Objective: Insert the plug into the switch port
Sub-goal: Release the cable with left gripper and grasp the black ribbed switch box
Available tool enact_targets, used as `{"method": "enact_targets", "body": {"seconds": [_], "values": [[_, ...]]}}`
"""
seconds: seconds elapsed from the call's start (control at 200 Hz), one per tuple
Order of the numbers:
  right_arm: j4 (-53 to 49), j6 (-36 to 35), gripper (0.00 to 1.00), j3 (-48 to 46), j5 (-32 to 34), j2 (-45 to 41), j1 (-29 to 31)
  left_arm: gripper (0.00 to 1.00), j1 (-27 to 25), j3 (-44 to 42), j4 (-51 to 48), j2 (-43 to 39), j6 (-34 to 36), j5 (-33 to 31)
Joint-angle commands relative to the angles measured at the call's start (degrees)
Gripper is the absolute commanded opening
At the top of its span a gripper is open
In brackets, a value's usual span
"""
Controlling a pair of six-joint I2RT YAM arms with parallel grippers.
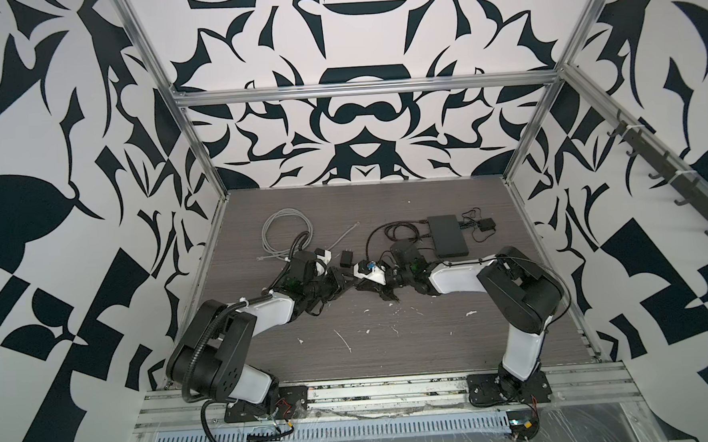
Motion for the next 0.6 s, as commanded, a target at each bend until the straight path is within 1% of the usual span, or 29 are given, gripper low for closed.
{"method": "enact_targets", "body": {"seconds": [0.0,0.065,0.145,0.275,0.34,0.4,0.47,0.595], "values": [[-2.07,-1.4,0.0,2.6,-0.34,-0.47,0.37,0.45,2.04,3.44,-11.77,-6.14,3.72,-9.9],[-3.16,-1.45,0.0,3.31,0.09,-0.15,0.42,0.5,4.51,4.33,-18.17,-10.21,4.94,-14.8],[-3.85,-0.97,0.0,4.39,1.36,0.43,0.63,0.55,7.46,4.72,-25.06,-15.5,5.66,-21.36],[-8.02,1.8,0.0,9.62,7.25,2.87,2.5,0.6,10.85,3.33,-33.92,-21.5,5.59,-31.98],[-11.12,3.81,0.0,13.27,9.46,4.68,3.62,0.63,12.65,1.5,-36.17,-23.6,4.83,-35.71],[-11.71,5.7,0.0,15.66,11.95,6.53,4.85,0.64,14.99,-0.36,-36.33,-24.56,3.92,-37.21],[-11.66,7.94,0.0,17.75,14.59,8.7,5.8,0.64,17.58,-1.81,-34.34,-24.22,3.21,-37.76],[-11.77,12.44,0.0,21.97,16.68,11.62,6.89,0.64,19.43,-1.05,-32.84,-21.24,3.57,-37.47]]}}
